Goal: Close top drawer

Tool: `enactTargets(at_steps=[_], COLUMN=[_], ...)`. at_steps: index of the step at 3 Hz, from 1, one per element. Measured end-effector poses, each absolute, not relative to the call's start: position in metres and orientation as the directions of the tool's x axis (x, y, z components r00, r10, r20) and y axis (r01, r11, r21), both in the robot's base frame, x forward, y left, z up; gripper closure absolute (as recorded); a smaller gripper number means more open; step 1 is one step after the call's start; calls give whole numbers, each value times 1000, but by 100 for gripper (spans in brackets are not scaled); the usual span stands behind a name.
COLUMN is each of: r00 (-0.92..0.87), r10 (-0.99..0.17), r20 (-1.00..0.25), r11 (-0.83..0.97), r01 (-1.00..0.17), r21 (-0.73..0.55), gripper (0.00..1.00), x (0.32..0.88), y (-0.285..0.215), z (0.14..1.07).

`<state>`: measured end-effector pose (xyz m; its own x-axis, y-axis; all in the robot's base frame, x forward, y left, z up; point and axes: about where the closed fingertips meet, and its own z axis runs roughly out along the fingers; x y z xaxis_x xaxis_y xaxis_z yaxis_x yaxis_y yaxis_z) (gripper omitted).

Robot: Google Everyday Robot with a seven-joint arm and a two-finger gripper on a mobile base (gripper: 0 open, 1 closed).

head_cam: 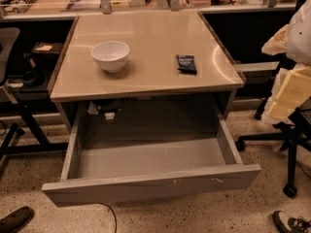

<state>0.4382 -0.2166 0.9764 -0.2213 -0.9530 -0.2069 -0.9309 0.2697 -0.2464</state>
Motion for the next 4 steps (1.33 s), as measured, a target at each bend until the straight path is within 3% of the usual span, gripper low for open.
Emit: enactTargets(at_steps=[3, 4], r00=[-222, -225], r10=[-953, -953], r20=[-207, -204], r11=[270, 273], r01=[-931, -930], r21=[-247, -248], gripper=[89, 100], x=[438, 435], y=[-217, -217], z=[977, 978])
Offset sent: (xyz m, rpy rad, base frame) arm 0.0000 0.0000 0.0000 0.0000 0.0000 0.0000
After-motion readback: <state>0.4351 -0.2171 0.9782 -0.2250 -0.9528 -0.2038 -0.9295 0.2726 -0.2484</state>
